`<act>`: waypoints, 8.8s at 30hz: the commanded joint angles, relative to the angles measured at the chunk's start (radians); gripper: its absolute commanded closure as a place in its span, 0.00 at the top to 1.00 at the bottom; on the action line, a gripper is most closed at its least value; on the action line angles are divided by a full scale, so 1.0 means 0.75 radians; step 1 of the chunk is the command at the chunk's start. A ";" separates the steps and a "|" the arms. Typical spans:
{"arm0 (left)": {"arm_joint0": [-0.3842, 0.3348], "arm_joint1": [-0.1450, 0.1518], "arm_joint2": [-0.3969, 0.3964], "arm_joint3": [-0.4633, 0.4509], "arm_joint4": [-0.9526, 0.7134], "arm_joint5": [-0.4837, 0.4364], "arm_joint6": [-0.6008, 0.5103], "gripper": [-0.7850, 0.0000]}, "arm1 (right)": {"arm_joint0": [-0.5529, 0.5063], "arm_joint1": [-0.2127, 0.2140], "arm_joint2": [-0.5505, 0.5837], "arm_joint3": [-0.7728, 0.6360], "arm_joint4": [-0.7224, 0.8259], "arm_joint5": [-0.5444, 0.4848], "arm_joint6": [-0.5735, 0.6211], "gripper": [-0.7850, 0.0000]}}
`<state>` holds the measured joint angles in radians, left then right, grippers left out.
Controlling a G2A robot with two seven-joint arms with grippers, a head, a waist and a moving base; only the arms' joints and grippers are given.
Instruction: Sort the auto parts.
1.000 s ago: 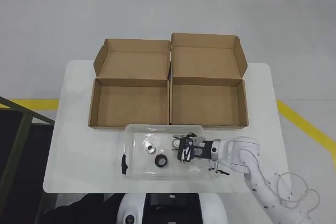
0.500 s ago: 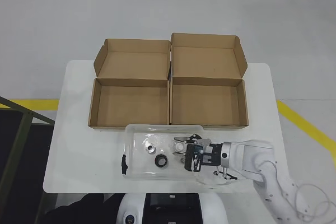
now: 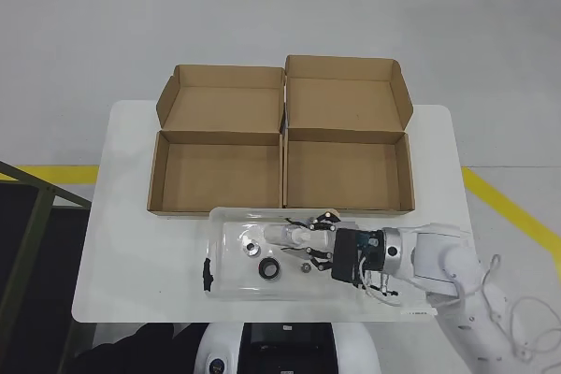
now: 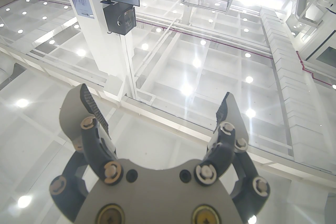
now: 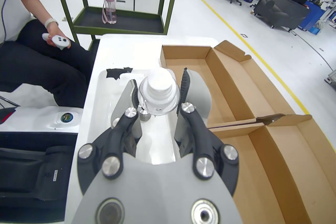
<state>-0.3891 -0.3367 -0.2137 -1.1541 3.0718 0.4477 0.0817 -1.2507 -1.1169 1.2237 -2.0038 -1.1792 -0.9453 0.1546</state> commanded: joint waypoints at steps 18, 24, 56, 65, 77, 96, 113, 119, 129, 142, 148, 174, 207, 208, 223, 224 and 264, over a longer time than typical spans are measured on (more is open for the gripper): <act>0.000 0.000 0.000 0.000 0.000 0.000 0.000 1.00 | 0.114 0.004 0.097 -0.116 0.296 0.058 -0.133 0.00; 0.000 0.000 0.000 0.000 0.000 0.000 0.000 1.00 | 0.103 0.003 0.131 -0.134 0.292 0.087 -0.214 0.00; 0.000 0.000 0.000 0.000 0.000 0.000 0.000 1.00 | 0.189 -0.013 -0.045 0.025 0.013 0.196 -0.111 0.00; 0.000 0.000 0.000 0.000 0.000 0.000 0.000 1.00 | 0.260 -0.023 -0.120 0.204 0.032 0.252 0.050 0.00; 0.000 0.000 0.000 0.000 0.000 0.000 0.000 1.00 | 0.333 -0.030 -0.128 0.365 0.037 0.347 0.170 0.00; 0.000 0.000 0.000 0.000 0.000 0.000 0.000 1.00 | 0.500 -0.072 -0.264 0.673 -0.010 0.489 0.248 0.00; 0.000 0.000 0.000 0.000 0.000 0.000 0.000 1.00 | 0.572 -0.105 -0.330 0.880 0.006 0.502 0.211 0.34; 0.000 0.000 0.000 0.000 0.000 0.000 0.000 1.00 | 0.580 -0.109 -0.327 0.900 0.007 0.508 0.211 1.00; 0.000 0.000 0.000 0.000 0.000 0.000 0.000 1.00 | 0.463 -0.066 -0.185 0.591 -0.036 0.471 0.257 1.00; 0.000 0.000 0.000 0.000 0.000 0.000 0.000 1.00 | 0.185 -0.010 -0.074 0.039 -0.038 0.363 0.585 1.00; 0.000 0.000 0.000 0.000 0.000 0.000 0.000 1.00 | 0.088 0.008 -0.066 -0.085 -0.065 0.287 0.644 1.00; 0.000 0.000 0.000 0.000 0.000 0.000 0.000 1.00 | 0.058 0.033 -0.278 -0.067 -0.114 0.110 0.953 1.00; 0.000 0.000 0.000 0.000 0.000 0.000 0.000 1.00 | 0.290 0.040 -0.557 0.180 -0.018 0.225 1.185 0.75; 0.000 0.000 0.000 0.000 0.000 0.000 0.000 1.00 | 0.296 0.042 -0.567 0.183 -0.014 0.228 1.188 0.68; 0.000 0.000 0.000 0.000 0.000 0.000 0.000 1.00 | 0.404 0.084 -0.701 0.188 0.081 0.282 1.243 0.00; 0.000 0.000 0.000 0.000 0.000 0.000 0.000 1.00 | 0.410 0.088 -0.707 0.174 0.088 0.282 1.242 0.00; 0.000 0.000 0.000 0.000 0.000 0.000 0.000 1.00 | 0.334 0.140 -0.354 0.044 0.254 0.159 0.248 0.00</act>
<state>-0.3891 -0.3367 -0.2137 -1.1541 3.0718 0.4477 0.0817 -1.0000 -1.0111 0.9507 -1.9736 -0.9946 -0.8295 0.3666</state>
